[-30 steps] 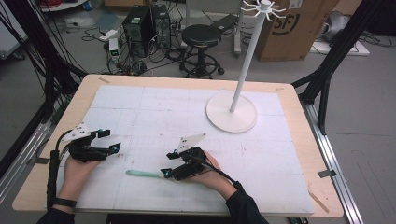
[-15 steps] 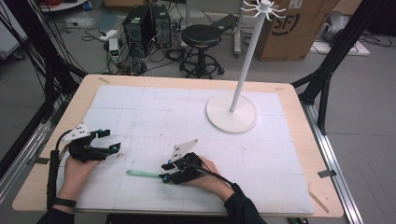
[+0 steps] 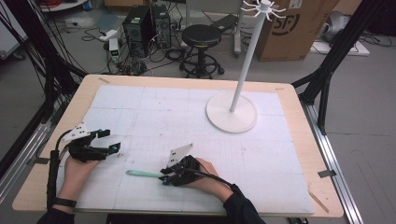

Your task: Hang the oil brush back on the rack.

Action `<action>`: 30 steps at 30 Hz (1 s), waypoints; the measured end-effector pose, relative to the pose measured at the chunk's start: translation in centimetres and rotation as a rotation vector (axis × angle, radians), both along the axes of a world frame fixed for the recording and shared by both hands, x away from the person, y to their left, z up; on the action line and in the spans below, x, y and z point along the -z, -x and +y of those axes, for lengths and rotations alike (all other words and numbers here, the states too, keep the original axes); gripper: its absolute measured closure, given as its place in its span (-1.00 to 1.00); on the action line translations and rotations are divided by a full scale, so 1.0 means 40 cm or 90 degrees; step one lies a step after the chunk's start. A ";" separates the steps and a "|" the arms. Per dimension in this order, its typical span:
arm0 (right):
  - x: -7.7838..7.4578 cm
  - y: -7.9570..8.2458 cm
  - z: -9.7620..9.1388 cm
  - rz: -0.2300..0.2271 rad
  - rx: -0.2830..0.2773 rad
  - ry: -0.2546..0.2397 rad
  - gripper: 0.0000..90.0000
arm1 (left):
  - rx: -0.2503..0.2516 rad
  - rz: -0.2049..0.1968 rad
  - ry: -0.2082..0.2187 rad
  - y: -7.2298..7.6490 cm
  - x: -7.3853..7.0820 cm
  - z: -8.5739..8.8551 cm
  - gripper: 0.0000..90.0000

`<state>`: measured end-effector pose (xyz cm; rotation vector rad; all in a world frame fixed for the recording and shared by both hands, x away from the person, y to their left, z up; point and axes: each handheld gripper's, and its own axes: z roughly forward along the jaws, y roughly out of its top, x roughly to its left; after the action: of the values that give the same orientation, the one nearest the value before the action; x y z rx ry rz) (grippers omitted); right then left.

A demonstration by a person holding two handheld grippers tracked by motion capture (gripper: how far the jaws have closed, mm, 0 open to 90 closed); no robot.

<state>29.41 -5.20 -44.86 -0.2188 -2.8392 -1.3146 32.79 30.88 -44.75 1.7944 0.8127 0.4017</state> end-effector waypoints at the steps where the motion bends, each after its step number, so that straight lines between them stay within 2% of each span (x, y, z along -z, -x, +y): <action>1: 0.000 -0.001 0.000 0.002 0.002 0.000 0.61 | 0.000 0.000 -0.001 0.000 0.000 0.000 -0.56; 4: 0.001 -0.002 -0.001 -0.002 0.007 0.001 0.70 | 0.000 -0.001 -0.001 0.000 0.000 -0.001 -0.56; 11: 0.001 0.006 0.001 -0.013 0.017 0.005 0.70 | -0.001 0.000 -0.002 0.000 0.000 -0.001 -0.55; 13: 0.001 0.007 0.002 -0.016 0.017 0.006 0.78 | -0.002 0.000 -0.002 0.000 0.000 -0.001 -0.55; 23: 0.001 0.007 0.001 -0.005 0.024 0.004 0.83 | -0.003 0.000 -0.003 0.000 0.000 -0.001 -0.55; 30: 0.000 0.002 -0.009 0.010 0.034 -0.020 0.84 | -0.003 0.001 -0.003 0.000 0.000 -0.001 -0.54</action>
<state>29.34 -5.56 -44.86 -0.3041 -2.8165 -1.3606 32.79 30.86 -44.75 1.7977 0.8168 0.4058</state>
